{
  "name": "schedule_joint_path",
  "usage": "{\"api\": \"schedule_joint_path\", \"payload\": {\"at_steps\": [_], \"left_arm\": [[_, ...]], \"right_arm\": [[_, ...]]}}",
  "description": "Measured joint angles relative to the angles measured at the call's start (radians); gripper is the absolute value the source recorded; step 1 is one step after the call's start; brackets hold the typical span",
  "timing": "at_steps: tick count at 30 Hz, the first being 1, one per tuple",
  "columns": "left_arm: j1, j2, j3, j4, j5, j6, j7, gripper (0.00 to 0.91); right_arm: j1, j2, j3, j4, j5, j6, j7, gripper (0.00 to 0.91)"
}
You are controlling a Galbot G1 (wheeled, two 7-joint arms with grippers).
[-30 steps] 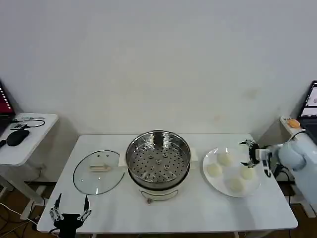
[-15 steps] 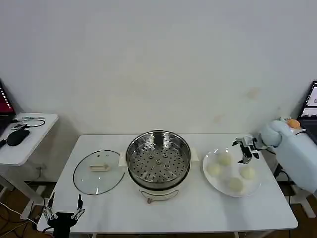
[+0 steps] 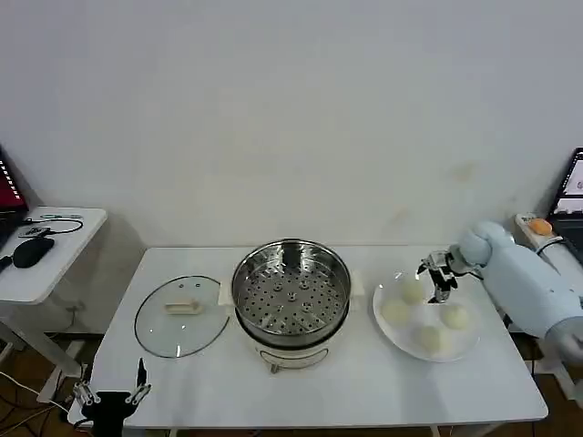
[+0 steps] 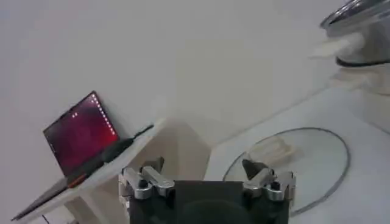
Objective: Take steamed baozi put them in steamer then cover it.
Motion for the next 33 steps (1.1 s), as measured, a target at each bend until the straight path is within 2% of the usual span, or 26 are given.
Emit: {"api": "schedule_joint_path", "payload": {"at_steps": [4, 6, 8, 17, 23, 33], "left_arm": [[0.004, 0.0, -0.005, 0.0, 0.0, -0.003, -0.002, 0.907], [0.004, 0.001, -0.007, 0.0, 0.0, -0.004, -0.002, 0.907], [0.004, 0.001, -0.008, 0.0, 0.0, -0.004, -0.002, 0.907], [0.006, 0.0, -0.007, -0.011, 0.001, -0.007, -0.001, 0.907], [0.01, 0.0, -0.006, -0.017, 0.003, -0.01, 0.0, 0.907], [0.016, -0.003, 0.001, -0.02, 0.004, -0.015, -0.004, 0.907]], "right_arm": [[0.003, 0.022, -0.005, -0.031, -0.015, 0.002, -0.001, 0.907], [0.003, 0.03, -0.009, -0.043, -0.022, 0.003, -0.003, 0.806], [0.004, 0.036, -0.012, -0.055, -0.029, 0.004, -0.003, 0.766], [0.004, 0.069, -0.009, -0.098, -0.043, 0.009, 0.011, 0.705], [0.004, 0.081, -0.007, -0.112, -0.045, 0.01, 0.014, 0.574], [0.027, 0.059, -0.023, -0.088, -0.021, 0.011, 0.012, 0.544]]}}
